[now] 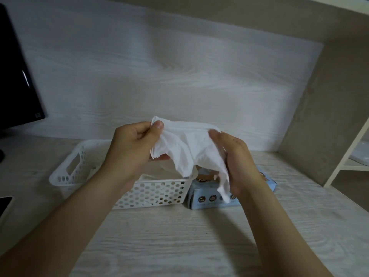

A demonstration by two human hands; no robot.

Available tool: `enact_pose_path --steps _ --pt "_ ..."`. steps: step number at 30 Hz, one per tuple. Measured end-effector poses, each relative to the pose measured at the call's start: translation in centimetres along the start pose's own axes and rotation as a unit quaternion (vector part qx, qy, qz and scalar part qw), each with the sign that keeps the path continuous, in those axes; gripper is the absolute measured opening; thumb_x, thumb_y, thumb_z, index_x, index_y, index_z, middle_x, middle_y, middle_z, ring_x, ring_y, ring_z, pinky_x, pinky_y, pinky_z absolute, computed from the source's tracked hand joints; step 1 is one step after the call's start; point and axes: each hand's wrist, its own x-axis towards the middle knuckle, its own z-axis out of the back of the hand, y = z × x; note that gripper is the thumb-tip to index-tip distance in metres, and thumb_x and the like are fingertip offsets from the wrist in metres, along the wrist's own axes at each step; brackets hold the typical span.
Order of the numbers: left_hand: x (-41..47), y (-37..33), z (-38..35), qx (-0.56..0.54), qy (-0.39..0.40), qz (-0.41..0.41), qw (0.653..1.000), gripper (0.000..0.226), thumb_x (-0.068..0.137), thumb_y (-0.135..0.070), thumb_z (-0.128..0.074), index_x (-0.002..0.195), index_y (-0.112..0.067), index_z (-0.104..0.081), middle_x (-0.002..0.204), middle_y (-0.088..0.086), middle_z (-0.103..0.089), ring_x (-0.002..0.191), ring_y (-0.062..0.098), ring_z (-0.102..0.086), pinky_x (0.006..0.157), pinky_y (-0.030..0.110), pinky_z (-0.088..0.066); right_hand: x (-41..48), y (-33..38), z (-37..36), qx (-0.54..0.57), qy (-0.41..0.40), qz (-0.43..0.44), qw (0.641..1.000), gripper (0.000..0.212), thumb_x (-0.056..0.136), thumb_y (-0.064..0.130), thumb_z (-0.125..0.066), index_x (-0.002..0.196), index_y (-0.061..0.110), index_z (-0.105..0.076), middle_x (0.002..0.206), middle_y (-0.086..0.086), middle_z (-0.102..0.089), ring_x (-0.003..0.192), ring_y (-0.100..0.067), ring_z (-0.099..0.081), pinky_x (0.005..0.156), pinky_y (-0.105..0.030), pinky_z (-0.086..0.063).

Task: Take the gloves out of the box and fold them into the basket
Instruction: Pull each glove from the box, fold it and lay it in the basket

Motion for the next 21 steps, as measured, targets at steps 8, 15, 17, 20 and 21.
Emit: enact_pose_path --steps 8,15,17,20,21 --pt "1.8 0.0 2.3 0.096 -0.067 0.089 0.989 0.017 0.102 -0.02 -0.064 0.097 -0.011 -0.078 0.098 0.011 -0.077 0.081 0.025 -0.075 0.052 0.03 -0.058 1.3 -1.7 -0.6 -0.334 -0.122 0.124 0.926 0.015 0.091 0.029 -0.076 0.08 0.019 -0.077 0.076 0.0 -0.076 0.073 -0.016 -0.073 0.07 -0.035 -0.06" --pt "3.3 1.6 6.1 0.405 -0.082 0.022 0.91 0.035 0.1 -0.029 -0.066 0.08 -0.001 -0.076 0.076 0.017 -0.073 0.061 0.025 -0.071 0.053 0.028 -0.056 3.2 -2.6 -3.3 -0.519 -0.088 0.142 0.838 0.015 0.092 0.035 -0.067 0.1 0.026 -0.075 0.089 0.008 -0.072 0.088 -0.016 -0.066 0.068 -0.036 -0.056" --pt "3.6 1.7 7.1 0.434 -0.083 0.023 0.897 0.04 0.1 -0.034 -0.067 0.085 0.002 -0.075 0.079 0.019 -0.074 0.051 0.017 -0.067 0.051 0.023 -0.054 3.9 -2.3 -3.9 -0.551 -0.065 0.128 0.822 0.012 0.092 0.028 -0.063 0.098 0.026 -0.074 0.087 0.007 -0.071 0.081 -0.013 -0.062 0.061 -0.031 -0.048" --pt "4.0 2.0 8.1 0.473 -0.082 0.03 0.877 0.037 0.101 -0.033 -0.068 0.088 0.001 -0.076 0.087 0.018 -0.076 0.066 0.025 -0.07 0.07 0.03 -0.057 4.9 -2.2 -4.9 -0.564 -0.017 0.126 0.816 0.017 0.092 0.018 -0.06 0.098 0.022 -0.076 0.085 0.004 -0.072 0.075 -0.006 -0.058 0.063 -0.03 -0.048" --pt "4.0 2.1 8.3 0.491 -0.078 0.034 0.867 0.032 0.101 -0.032 -0.067 0.092 -0.002 -0.076 0.094 0.018 -0.075 0.078 0.029 -0.07 0.076 0.034 -0.056 5.2 -2.4 -5.3 -0.571 0.0 0.13 0.811 0.019 0.093 0.015 -0.059 0.099 0.02 -0.076 0.085 0.001 -0.073 0.075 -0.009 -0.061 0.063 -0.031 -0.05"
